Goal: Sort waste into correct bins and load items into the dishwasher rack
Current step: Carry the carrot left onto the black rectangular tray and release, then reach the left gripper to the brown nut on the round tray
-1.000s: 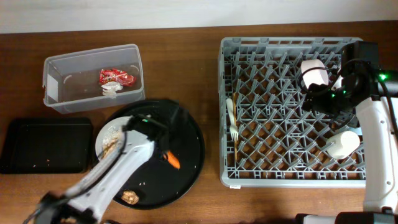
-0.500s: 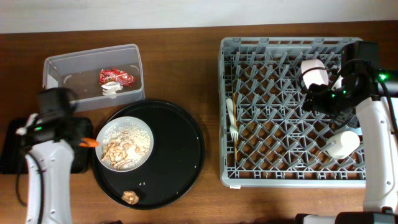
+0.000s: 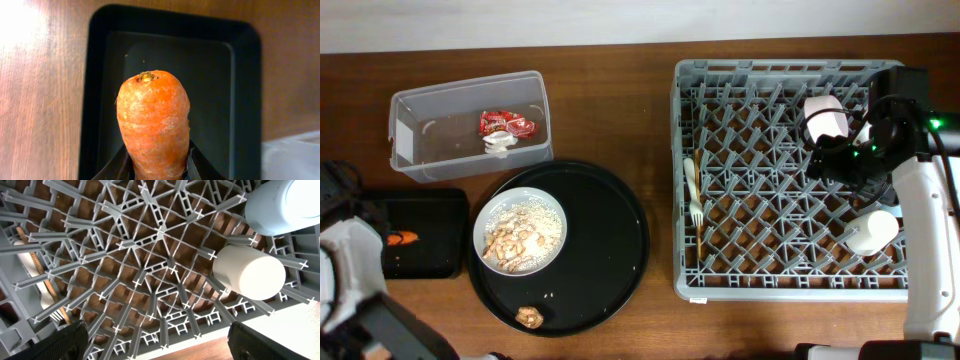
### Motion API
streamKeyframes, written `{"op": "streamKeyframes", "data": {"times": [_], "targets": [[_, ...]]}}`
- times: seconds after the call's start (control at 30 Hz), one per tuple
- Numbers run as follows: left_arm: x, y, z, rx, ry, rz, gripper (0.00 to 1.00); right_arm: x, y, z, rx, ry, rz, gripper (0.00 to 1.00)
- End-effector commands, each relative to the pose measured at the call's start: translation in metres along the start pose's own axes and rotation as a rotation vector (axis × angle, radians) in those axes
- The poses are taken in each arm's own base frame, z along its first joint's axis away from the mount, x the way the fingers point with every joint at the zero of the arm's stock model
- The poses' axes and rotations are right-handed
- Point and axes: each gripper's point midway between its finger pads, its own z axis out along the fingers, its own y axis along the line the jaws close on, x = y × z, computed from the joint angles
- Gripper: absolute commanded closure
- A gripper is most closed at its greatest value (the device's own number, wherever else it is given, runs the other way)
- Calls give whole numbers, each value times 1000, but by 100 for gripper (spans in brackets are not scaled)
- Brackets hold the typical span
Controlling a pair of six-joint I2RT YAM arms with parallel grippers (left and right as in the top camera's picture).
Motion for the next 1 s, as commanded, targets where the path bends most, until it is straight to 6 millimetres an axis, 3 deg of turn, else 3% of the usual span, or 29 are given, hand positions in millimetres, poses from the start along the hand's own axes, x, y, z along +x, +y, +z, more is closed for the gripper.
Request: {"op": "streamKeyframes", "data": {"times": [0.0, 0.2, 0.27, 0.33, 0.4, 0.5, 0.67, 0.73, 0.83, 0.97], "targets": [[12, 5, 26, -62, 45, 88, 72, 1, -6, -3, 23, -13, 1, 8], [30, 15, 51, -129, 98, 136, 69, 2, -7, -3, 28, -6, 1, 8], [32, 18, 55, -146, 105, 147, 55, 2, -7, -3, 28, -6, 1, 8], [32, 18, 55, -144, 107, 180, 47, 3, -7, -3, 28, -4, 1, 8], [27, 12, 53, -127, 101, 240, 31, 3, -7, -3, 28, -2, 1, 8], [21, 1, 41, -87, 119, 261, 23, 4, -7, -3, 29, -1, 1, 8], [15, -31, -11, 72, 166, 249, 8, 4, -7, -3, 29, 1, 1, 8], [28, -32, -38, 112, 215, 275, 8, 4, -7, -3, 29, 1, 1, 8], [70, -22, -70, 130, 359, 402, 8, 4, -7, -3, 29, 1, 1, 8], [143, 16, -103, 23, 621, 593, 5, 4, -7, -3, 29, 1, 0, 8]]}}
